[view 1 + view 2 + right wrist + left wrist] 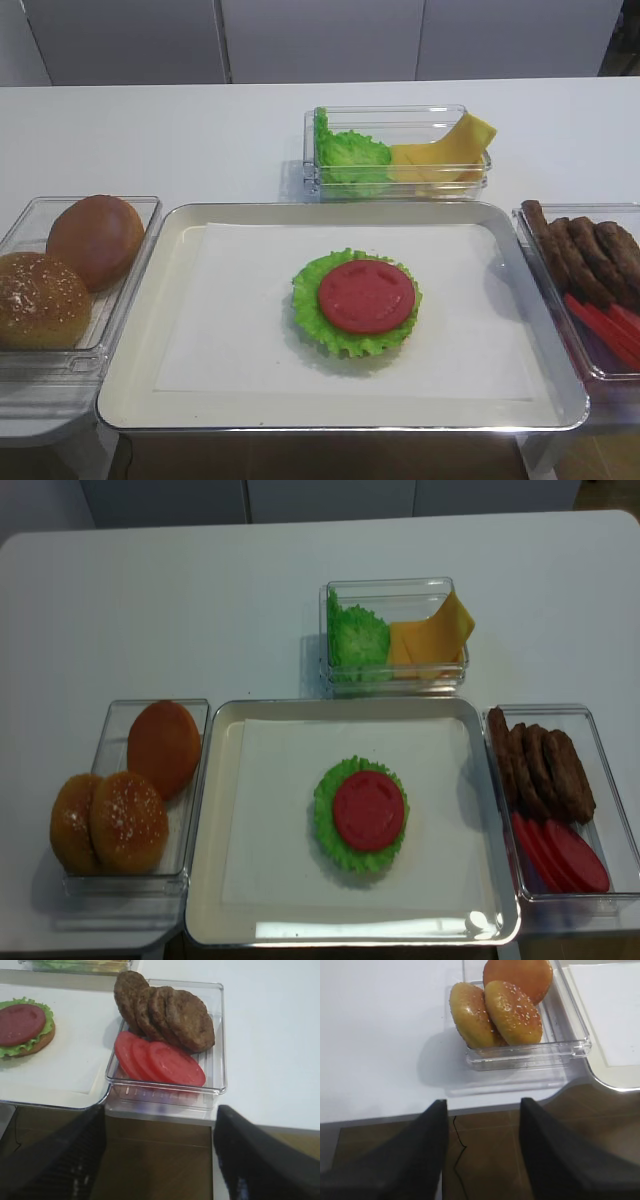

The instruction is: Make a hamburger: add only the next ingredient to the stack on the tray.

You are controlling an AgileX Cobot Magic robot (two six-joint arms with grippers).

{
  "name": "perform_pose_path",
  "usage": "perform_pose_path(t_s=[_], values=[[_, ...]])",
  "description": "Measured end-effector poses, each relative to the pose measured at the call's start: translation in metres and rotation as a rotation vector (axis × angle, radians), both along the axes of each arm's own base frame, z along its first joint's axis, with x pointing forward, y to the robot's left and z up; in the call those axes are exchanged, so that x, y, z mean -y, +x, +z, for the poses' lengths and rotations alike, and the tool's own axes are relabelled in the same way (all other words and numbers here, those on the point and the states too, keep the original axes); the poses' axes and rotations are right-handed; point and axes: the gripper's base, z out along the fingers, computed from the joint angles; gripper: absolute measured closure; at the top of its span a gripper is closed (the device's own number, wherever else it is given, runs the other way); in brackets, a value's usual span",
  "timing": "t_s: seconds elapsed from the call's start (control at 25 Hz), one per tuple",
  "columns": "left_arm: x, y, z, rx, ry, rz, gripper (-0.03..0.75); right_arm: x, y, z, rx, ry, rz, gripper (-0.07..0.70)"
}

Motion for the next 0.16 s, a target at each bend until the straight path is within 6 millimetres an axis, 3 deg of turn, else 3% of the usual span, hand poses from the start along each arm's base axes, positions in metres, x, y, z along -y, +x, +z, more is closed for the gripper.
perform_pose_path(t_s=[0.16], values=[[0.0,0.0,0.0,0.0,0.0,0.0,0.374,0.0,0.0002,0.0004,0.005,0.001,0.0,0.122]])
